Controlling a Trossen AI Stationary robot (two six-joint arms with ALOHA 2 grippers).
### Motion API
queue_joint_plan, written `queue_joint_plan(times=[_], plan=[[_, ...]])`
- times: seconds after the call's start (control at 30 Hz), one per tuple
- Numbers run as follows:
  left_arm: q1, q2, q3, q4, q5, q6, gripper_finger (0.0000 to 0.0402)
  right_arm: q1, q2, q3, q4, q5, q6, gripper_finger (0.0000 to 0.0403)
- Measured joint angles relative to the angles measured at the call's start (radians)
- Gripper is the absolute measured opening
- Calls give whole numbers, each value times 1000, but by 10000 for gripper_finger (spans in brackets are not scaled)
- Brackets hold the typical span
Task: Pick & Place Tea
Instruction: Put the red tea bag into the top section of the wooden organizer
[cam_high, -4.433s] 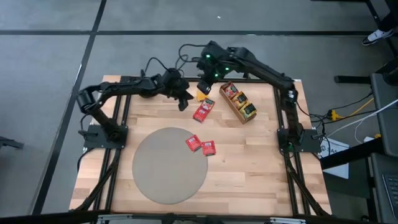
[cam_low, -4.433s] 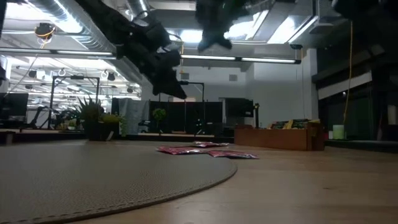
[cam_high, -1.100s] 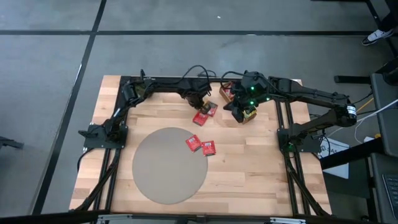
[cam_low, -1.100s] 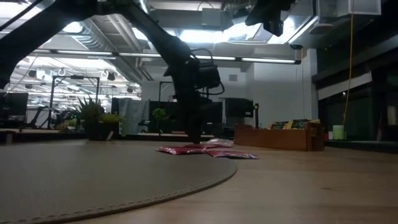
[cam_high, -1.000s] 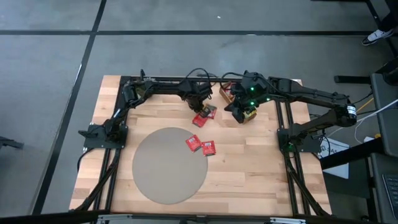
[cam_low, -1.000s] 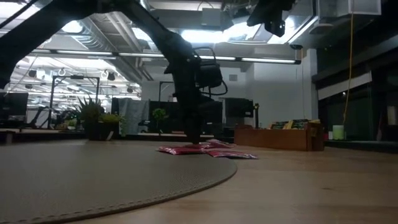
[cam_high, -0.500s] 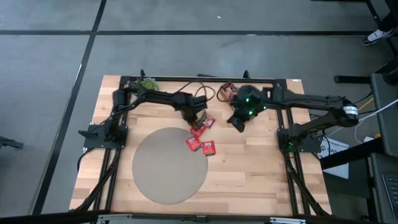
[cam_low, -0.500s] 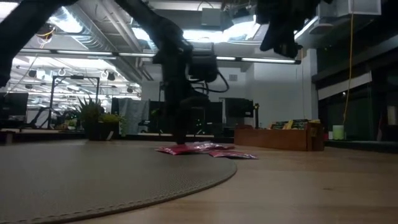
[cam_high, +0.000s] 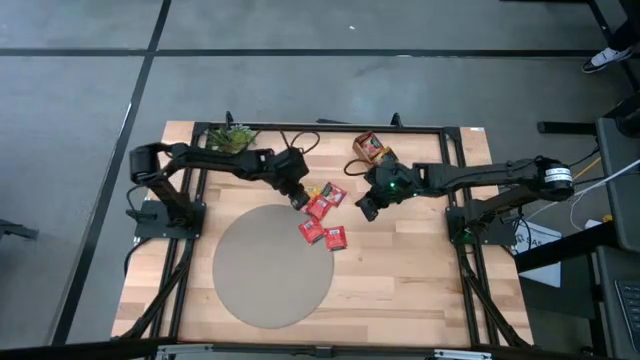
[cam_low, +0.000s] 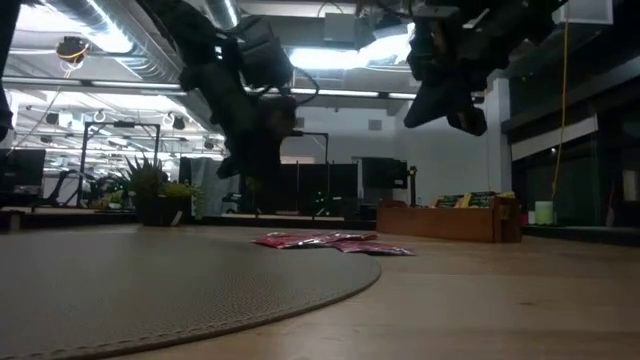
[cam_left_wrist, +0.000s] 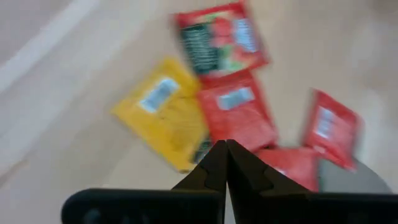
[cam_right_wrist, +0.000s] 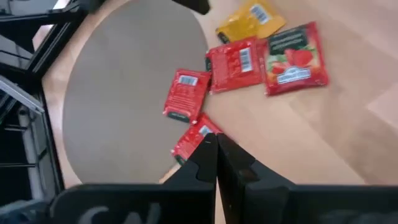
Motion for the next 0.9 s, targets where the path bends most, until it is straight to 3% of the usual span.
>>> queue_joint_plan(times=[0.23,0.3,0.4,0.6,0.7,0.9], plan=[[2,-29,-4,2,286,154,3,71,118,-1,149,-17,178,5],[-12,-25,-4,5,323,182,3,95,149,-1,226,-16,229,5],[-45,-22,-4,0,316,199,3,130,193,-1,312,9,314,5],[-123,-22,-4,-20,201,255,3,204,275,-1,400,99,465,5],[-153,-22,-4,-35,137,279,3,231,306,-1,429,126,512,5],[-177,-22,-4,-82,113,239,4,260,336,-1,465,133,535,5]])
